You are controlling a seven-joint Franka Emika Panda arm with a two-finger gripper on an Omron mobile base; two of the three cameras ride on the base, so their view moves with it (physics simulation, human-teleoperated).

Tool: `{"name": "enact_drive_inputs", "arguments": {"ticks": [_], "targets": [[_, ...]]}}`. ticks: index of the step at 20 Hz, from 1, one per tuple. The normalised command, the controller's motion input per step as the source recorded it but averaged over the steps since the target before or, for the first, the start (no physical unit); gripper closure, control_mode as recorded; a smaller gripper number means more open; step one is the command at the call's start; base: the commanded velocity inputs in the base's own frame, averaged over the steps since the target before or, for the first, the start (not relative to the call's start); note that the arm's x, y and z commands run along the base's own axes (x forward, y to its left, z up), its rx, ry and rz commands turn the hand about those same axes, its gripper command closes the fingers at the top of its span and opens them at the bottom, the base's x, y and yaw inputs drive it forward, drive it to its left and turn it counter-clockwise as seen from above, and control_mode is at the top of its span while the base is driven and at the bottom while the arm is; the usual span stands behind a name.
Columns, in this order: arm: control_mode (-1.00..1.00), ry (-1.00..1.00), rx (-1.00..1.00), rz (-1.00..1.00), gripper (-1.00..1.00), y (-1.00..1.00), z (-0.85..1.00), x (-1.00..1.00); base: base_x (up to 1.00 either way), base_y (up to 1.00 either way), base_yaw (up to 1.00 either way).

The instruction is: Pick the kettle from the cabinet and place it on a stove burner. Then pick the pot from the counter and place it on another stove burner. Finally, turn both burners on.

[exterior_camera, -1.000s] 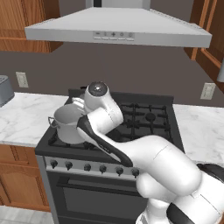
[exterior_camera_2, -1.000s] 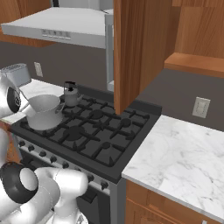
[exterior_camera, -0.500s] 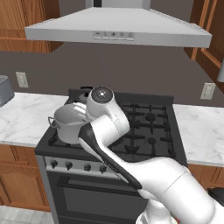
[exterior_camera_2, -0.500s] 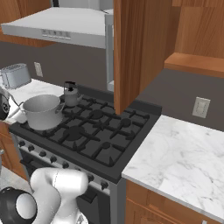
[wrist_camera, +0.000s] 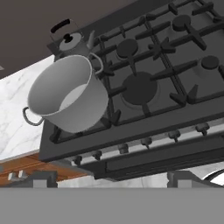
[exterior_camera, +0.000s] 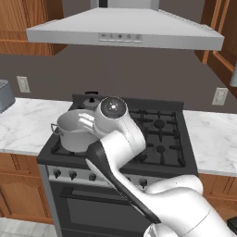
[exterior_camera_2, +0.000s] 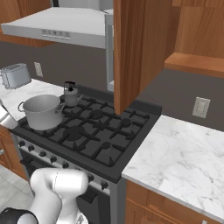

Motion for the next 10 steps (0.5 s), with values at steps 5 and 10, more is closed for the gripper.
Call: {"name": "enact_drive_inputs", "arguments": {"ticks": [5,10], "targets": [[-1.0,0.0,0.0,0.0,-1.0,0.02,0.01,-0.34,0.0,0.0,0.0],[-1.0,-0.03,0.0,0.0,-1.0,0.0,-0.03,-0.31,0.0,0.0,0.0]]}}
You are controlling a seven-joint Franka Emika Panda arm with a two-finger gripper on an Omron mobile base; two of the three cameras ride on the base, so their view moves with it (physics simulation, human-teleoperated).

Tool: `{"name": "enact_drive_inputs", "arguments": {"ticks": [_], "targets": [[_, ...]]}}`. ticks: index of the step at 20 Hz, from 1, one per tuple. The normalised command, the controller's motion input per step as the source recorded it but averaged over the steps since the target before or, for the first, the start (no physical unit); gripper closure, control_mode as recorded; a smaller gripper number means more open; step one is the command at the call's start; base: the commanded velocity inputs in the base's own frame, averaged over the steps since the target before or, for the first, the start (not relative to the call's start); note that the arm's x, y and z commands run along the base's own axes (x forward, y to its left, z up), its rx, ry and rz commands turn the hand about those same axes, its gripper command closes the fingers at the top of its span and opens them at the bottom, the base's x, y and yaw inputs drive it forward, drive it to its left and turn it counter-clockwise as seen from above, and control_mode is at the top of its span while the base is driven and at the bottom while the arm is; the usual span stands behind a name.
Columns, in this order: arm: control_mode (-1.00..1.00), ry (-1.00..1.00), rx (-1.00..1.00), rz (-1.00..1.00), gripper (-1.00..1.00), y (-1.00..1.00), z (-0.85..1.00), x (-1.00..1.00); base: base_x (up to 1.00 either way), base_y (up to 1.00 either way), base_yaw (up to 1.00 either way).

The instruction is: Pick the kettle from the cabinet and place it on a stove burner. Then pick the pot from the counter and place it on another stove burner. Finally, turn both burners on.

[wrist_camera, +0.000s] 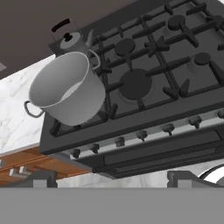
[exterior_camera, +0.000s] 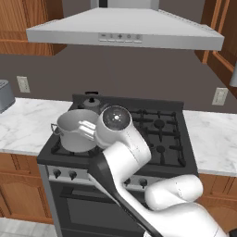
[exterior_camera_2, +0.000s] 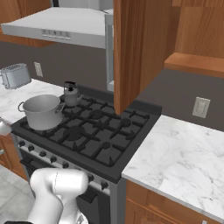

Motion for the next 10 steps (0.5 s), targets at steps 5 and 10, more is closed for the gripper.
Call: {"name": "enact_drive_inputs", "arguments": {"ticks": [5,10], "targets": [[-1.0,-0.05,0.0,0.01,-1.0,0.02,-0.08,-0.39,0.0,0.0,0.0],[-1.0,-0.03,0.0,0.01,-1.0,0.05,-0.15,-0.27,0.0,0.0,0.0]]}}
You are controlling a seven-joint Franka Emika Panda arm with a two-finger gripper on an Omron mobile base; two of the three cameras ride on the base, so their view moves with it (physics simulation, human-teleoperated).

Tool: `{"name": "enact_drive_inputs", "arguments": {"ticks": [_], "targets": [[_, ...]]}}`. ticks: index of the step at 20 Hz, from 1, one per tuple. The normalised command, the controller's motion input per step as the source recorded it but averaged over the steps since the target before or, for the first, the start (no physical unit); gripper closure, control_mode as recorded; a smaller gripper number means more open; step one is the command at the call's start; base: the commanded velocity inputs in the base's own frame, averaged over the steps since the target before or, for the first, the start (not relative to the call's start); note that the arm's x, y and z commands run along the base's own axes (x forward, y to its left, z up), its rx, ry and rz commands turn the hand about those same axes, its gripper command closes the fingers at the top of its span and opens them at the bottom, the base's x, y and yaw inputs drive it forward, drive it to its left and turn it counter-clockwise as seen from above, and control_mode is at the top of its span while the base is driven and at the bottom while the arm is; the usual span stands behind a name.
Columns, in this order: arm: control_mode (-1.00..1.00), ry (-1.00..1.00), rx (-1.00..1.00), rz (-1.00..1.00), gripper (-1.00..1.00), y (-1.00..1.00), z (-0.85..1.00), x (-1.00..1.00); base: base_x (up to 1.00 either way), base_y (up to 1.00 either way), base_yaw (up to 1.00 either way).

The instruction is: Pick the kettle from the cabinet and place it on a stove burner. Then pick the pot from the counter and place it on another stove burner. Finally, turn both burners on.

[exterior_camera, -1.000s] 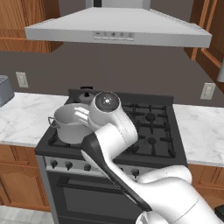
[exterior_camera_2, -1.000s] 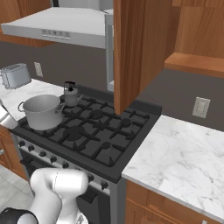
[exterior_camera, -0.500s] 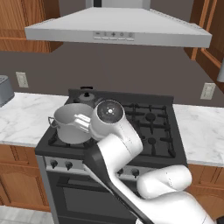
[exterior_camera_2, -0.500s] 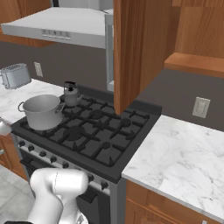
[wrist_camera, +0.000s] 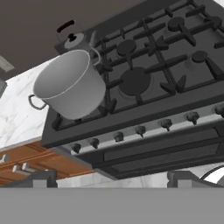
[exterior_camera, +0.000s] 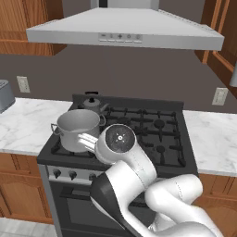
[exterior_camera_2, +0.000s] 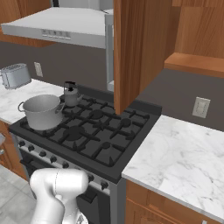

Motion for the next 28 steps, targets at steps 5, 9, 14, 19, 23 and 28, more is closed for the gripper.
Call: {"name": "enact_drive_inputs", "arguments": {"ticks": [5,9,14,19,23,28], "targets": [[-1.0,-0.03,0.0,0.0,-1.0,0.1,-0.19,-0.12,0.0,0.0,0.0],[-1.0,-0.03,0.0,0.0,-1.0,0.08,-0.19,-0.05,0.0,0.0,0.0],[-1.0,-0.01,-0.01,0.0,-1.0,0.03,-0.16,-0.08,0.0,0.0,0.0],[-1.0,-0.05,-0.01,0.0,-1.0,0.06,-0.26,-0.05,0.0,0.0,0.0],[-1.0,-0.06,0.0,0.0,-1.0,0.01,-0.25,-0.02,0.0,0.0,0.0],[-1.0,-0.08,0.0,0.0,-1.0,0.08,-0.26,0.0,0.0,0.0,0.0]]}}
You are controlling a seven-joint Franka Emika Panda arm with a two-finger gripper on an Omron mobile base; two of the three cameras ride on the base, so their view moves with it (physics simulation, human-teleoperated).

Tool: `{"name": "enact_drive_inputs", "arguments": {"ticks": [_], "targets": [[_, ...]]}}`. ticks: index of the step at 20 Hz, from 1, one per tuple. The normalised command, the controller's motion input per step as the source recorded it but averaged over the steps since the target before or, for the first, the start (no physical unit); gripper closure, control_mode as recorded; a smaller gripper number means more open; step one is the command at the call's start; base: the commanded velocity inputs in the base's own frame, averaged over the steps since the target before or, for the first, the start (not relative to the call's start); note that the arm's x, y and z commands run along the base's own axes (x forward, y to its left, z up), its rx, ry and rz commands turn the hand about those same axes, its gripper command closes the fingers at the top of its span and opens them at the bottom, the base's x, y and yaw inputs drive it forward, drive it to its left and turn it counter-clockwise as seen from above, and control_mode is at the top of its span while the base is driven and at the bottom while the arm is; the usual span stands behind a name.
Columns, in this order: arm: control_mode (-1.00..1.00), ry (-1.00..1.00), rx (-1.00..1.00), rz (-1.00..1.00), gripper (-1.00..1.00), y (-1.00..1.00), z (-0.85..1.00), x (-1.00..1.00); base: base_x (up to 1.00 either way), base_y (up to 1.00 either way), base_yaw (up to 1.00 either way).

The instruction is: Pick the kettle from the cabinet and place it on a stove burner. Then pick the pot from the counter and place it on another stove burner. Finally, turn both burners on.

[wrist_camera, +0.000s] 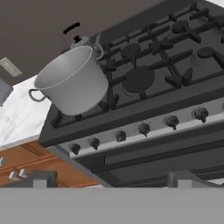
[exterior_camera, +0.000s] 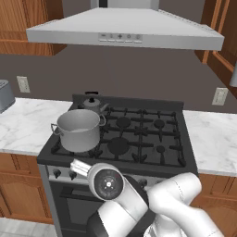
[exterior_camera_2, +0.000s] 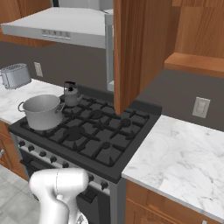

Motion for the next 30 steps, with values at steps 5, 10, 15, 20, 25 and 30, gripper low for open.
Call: {"name": "enact_drive_inputs", "arguments": {"ticks": [5,10,15,20,25,30], "targets": [[-1.0,-0.09,0.0,0.0,-1.0,0.04,-0.25,0.0,0.0,0.0,0.0],[-1.0,-0.02,0.0,0.0,-1.0,0.0,-0.19,0.0,0.0,0.0,0.0],[-1.0,-0.02,0.0,0.0,-1.0,0.0,-0.19,0.02,0.0,0.0,0.0],[-1.0,-0.06,0.0,-0.01,-1.0,0.0,-0.18,0.05,0.0,0.0,0.0],[-1.0,-0.06,0.0,-0.05,-1.0,0.01,-0.21,0.14,0.0,0.0,0.0],[-1.0,-0.03,0.0,-0.07,-1.0,0.0,-0.2,0.2,0.0,0.0,0.0]]}}
